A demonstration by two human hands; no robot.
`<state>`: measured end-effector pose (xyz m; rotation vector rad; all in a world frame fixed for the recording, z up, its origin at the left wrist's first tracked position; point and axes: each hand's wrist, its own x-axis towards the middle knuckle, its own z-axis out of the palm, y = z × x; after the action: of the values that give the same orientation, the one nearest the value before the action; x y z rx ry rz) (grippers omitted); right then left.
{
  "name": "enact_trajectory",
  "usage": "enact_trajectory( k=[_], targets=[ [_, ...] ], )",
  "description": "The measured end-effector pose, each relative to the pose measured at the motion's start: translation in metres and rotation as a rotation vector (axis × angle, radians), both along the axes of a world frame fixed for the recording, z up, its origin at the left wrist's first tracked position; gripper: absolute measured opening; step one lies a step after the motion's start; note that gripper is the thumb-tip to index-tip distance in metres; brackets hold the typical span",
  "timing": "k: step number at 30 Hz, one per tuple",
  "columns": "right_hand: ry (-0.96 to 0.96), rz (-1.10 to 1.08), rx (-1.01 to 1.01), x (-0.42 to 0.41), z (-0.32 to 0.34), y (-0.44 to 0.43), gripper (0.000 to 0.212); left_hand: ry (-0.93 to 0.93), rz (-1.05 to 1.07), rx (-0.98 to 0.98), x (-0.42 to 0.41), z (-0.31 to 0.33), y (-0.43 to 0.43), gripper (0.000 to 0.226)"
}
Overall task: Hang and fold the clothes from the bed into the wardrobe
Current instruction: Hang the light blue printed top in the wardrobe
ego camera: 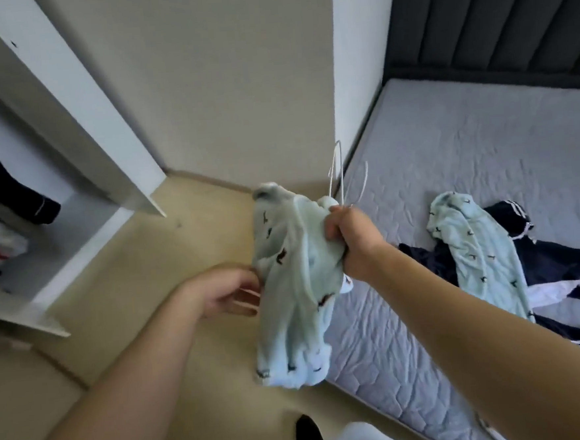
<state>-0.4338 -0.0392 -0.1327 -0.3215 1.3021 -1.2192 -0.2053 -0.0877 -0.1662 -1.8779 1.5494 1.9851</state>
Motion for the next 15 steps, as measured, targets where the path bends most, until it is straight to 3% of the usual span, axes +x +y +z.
enact_trajectory(
  k=[2, 4, 6, 7, 9, 10, 12, 15],
  targets=[
    [-0.034, 0.097, -0.053, 0.021, 0.009, -0.011, 0.052, 0.063, 0.446, -0.108, 0.011, -0.009, -0.024, 0.016],
    [-0.008, 0.208, -0.155, 0.034, 0.016, -0.018, 0.046, 0.259, 0.683, -0.122, 0.014, -0.008, -0.047, 0.032],
    [0.052, 0.269, -0.268, 0.045, 0.019, -0.023, 0.029, 0.497, 0.681, -0.028, 0.013, 0.002, -0.063, 0.048],
    [0.093, 0.287, -0.303, 0.049, 0.018, -0.026, 0.031, 0.593, 0.67, 0.011, 0.014, 0.004, -0.069, 0.05],
    [0.217, 0.336, -0.341, 0.048, 0.011, -0.03, 0.056, 0.632, 0.701, 0.04, 0.017, 0.0, -0.077, 0.05],
    [0.28, 0.354, -0.339, 0.046, 0.008, -0.031, 0.057, 0.618, 0.731, 0.047, 0.02, -0.001, -0.079, 0.046],
    [0.401, 0.406, -0.29, 0.037, 0.003, -0.032, 0.051, 0.609, 0.818, 0.002, 0.028, -0.001, -0.081, 0.036],
    [0.75, 0.46, -0.067, 0.03, -0.011, -0.046, 0.057, 0.781, 0.878, -0.196, 0.042, 0.018, -0.085, 0.04]
  ],
)
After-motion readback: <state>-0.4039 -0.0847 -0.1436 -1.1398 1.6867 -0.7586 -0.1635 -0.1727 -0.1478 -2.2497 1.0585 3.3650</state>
